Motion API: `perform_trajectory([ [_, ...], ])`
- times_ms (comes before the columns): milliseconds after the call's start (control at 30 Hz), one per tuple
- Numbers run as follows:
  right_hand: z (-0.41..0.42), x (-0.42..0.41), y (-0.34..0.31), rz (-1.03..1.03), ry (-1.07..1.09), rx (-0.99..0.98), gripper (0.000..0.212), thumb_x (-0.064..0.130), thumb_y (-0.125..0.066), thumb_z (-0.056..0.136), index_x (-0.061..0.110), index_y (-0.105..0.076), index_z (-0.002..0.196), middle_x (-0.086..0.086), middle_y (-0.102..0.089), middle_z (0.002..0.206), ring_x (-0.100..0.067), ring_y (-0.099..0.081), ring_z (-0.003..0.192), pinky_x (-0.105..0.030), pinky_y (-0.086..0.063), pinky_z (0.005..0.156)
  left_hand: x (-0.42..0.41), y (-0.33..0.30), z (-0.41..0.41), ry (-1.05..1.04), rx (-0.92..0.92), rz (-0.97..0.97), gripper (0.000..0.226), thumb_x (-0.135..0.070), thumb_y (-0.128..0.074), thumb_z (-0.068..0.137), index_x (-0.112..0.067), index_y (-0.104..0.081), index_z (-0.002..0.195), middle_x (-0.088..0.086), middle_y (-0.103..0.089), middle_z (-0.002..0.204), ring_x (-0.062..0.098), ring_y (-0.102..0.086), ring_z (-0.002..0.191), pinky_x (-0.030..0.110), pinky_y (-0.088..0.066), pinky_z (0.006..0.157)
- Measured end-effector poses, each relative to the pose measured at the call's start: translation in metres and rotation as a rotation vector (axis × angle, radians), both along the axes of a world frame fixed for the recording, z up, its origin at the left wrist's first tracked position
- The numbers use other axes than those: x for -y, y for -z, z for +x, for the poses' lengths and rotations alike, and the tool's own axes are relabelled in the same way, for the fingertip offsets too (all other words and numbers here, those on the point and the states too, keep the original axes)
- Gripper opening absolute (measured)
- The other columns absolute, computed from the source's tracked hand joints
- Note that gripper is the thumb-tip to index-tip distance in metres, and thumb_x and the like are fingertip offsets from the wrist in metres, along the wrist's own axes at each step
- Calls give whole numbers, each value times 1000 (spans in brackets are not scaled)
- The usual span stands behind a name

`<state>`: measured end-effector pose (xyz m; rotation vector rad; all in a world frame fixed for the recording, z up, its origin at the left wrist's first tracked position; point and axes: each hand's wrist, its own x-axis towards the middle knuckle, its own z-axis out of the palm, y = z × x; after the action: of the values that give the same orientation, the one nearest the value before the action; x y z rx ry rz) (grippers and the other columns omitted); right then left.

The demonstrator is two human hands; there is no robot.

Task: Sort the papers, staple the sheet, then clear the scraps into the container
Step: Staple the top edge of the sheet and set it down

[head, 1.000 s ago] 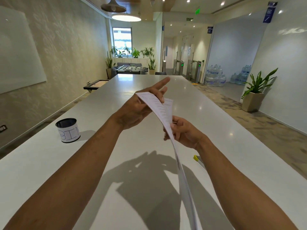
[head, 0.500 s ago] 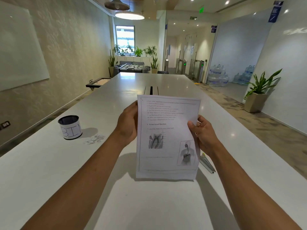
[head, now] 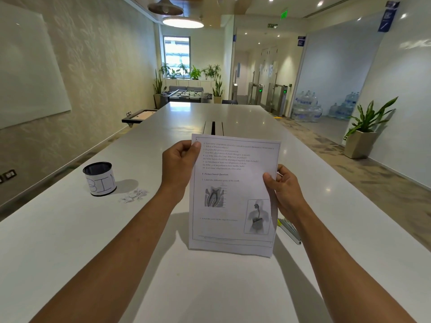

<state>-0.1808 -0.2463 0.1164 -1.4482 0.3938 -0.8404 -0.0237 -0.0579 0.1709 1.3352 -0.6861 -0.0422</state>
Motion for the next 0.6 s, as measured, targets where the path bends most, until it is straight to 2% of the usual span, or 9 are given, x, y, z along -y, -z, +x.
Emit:
perform_trajectory([
  [67,0,-1,1,3,-1,-6,18,12,-58,92,15,-59,110,2,-74,100,-23,-73,85,-31,-60,71,0,-1,0,-16,-18,-18,12,-24,-61,93,-25,-69,84,-3,-73,79,13,-69,72,30,-56,64],
  [233,0,-2,1,39,-26,1,21,10,-58,92,17,-61,111,0,-74,104,-23,-73,88,-33,-60,75,0,-6,-3,-94,-21,-12,18,-26,-64,90,-20,-68,74,-4,-69,69,6,-62,61,21,-49,56],
  [400,-3,-4,0,68,-70,38,22,13,-60,89,16,-60,111,1,-74,102,-23,-73,88,-29,-60,69,-3,-11,-3,-42,-1,1,21,-25,-61,92,-22,-69,73,-6,-69,68,7,-63,61,25,-49,59],
  [600,-7,-4,-1,49,-86,100,72,48,-86,51,16,-62,111,0,-75,106,-26,-72,95,-32,-59,73,-7,-12,-2,6,-56,-10,24,-23,-59,94,-27,-73,74,-6,-71,69,11,-63,64,34,-51,66],
])
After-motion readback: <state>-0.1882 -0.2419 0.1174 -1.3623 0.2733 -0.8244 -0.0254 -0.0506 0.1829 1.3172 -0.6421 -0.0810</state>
